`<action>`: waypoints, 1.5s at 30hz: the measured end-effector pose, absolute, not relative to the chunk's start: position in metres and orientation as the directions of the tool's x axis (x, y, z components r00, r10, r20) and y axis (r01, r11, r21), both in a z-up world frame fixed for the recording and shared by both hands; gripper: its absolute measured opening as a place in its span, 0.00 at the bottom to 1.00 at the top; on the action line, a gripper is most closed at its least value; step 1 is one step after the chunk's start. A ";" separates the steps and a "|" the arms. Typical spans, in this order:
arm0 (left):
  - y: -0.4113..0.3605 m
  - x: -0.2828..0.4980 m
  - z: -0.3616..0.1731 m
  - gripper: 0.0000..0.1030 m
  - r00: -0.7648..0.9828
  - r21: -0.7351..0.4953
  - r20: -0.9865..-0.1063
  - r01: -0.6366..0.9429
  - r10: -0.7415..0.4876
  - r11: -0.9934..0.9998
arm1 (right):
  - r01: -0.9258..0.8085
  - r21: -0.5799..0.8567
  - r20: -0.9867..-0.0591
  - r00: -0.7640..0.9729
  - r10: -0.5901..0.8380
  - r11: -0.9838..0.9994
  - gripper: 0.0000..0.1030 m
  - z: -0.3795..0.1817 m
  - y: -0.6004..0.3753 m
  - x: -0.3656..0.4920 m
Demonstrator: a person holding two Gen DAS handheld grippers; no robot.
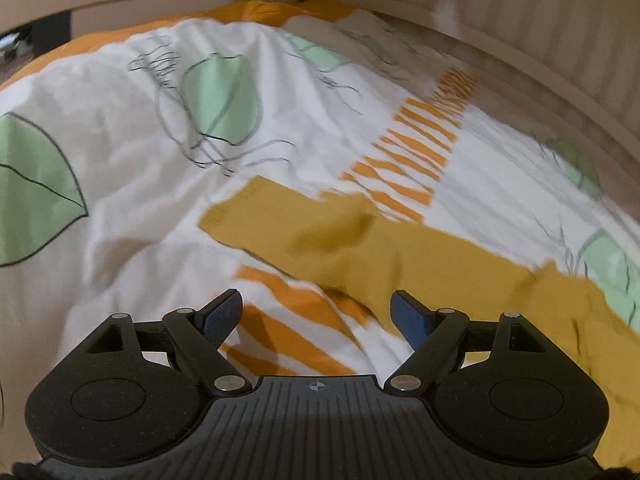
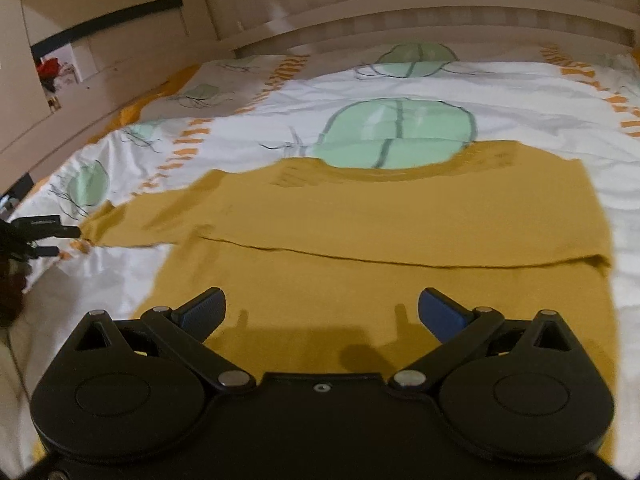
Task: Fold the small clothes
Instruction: 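Move the left gripper to the other sleeve cuff and grasp it, then lift the second sleeve and fold it across the body, open left gripper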
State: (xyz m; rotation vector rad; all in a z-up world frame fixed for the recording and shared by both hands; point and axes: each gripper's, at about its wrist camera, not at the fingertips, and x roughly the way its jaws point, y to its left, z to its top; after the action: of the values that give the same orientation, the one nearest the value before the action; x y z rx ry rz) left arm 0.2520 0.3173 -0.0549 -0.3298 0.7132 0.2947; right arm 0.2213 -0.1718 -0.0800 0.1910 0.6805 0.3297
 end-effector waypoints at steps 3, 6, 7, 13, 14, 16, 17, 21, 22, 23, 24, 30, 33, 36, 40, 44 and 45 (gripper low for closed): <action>0.339 0.257 -0.054 0.78 0.720 -0.222 -0.675 -0.407 0.162 0.886 | -0.258 0.284 -0.581 0.719 0.380 0.923 1.00 -0.076 -0.151 0.225; 0.363 0.267 -0.054 0.78 0.720 -0.251 -0.671 -0.443 0.175 0.861 | -0.278 0.282 -0.584 0.710 0.394 0.918 1.00 -0.074 -0.136 0.228; 0.370 0.271 -0.055 0.78 0.718 -0.260 -0.673 -0.455 0.177 0.852 | -0.283 0.282 -0.585 0.707 0.398 0.917 1.00 -0.074 -0.131 0.230; 0.400 0.293 -0.078 0.78 0.683 -0.350 -0.718 -0.519 0.132 0.780 | -0.288 0.285 -0.596 0.694 0.404 0.914 1.00 -0.073 -0.114 0.234; 0.403 0.295 -0.083 0.78 0.678 -0.363 -0.725 -0.525 0.121 0.770 | -0.287 0.285 -0.598 0.692 0.404 0.915 1.00 -0.074 -0.113 0.235; 0.404 0.299 -0.088 0.78 0.683 -0.364 -0.721 -0.520 0.120 0.773 | -0.286 0.283 -0.602 0.690 0.401 0.916 1.00 -0.074 -0.111 0.236; 0.403 0.301 -0.088 0.78 0.686 -0.356 -0.718 -0.512 0.122 0.782 | -0.284 0.281 -0.604 0.690 0.399 0.917 1.00 -0.074 -0.109 0.236; 0.402 0.309 -0.086 0.56 0.691 -0.343 -0.713 -0.491 0.118 0.801 | -0.271 0.281 -0.612 0.689 0.390 0.921 1.00 -0.075 -0.109 0.237; 0.402 0.311 -0.085 0.17 0.692 -0.340 -0.711 -0.491 0.122 0.802 | -0.267 0.284 -0.614 0.687 0.388 0.921 1.00 -0.076 -0.109 0.237; 0.401 0.312 -0.084 0.06 0.695 -0.350 -0.711 -0.487 0.111 0.800 | -0.263 0.287 -0.616 0.686 0.387 0.921 1.00 -0.077 -0.110 0.237; 0.401 0.312 -0.083 0.06 0.705 -0.377 -0.704 -0.474 0.086 0.796 | -0.258 0.289 -0.619 0.684 0.385 0.922 1.00 -0.078 -0.111 0.236; 0.369 0.309 -0.040 0.06 0.777 -0.392 -0.628 -0.365 0.045 0.845 | -0.235 0.311 -0.624 0.681 0.384 0.921 1.00 -0.079 -0.121 0.232; 0.344 0.308 -0.009 0.06 0.817 -0.410 -0.576 -0.293 0.004 0.864 | -0.223 0.321 -0.619 0.686 0.382 0.920 1.00 -0.077 -0.129 0.228; 0.309 0.309 0.020 0.06 0.847 -0.408 -0.530 -0.214 -0.040 0.888 | -0.211 0.333 -0.614 0.691 0.381 0.919 1.00 -0.075 -0.139 0.223; 0.255 0.310 0.049 0.06 0.872 -0.412 -0.477 -0.107 -0.114 0.905 | -0.203 0.332 -0.612 0.697 0.375 0.921 1.00 -0.073 -0.153 0.214; 0.194 0.311 0.060 0.06 0.879 -0.421 -0.436 -0.008 -0.194 0.907 | -0.184 0.331 -0.613 0.703 0.359 0.925 1.00 -0.072 -0.169 0.205; 0.178 0.311 0.060 0.06 0.875 -0.425 -0.433 0.012 -0.215 0.905 | -0.178 0.332 -0.613 0.705 0.355 0.926 1.00 -0.072 -0.173 0.203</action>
State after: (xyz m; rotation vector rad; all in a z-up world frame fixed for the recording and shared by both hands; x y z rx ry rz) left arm 0.3115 0.1779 0.0599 -0.4261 0.4934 -0.1223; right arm 0.2032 -0.1730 -0.0725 0.2574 0.7312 0.3000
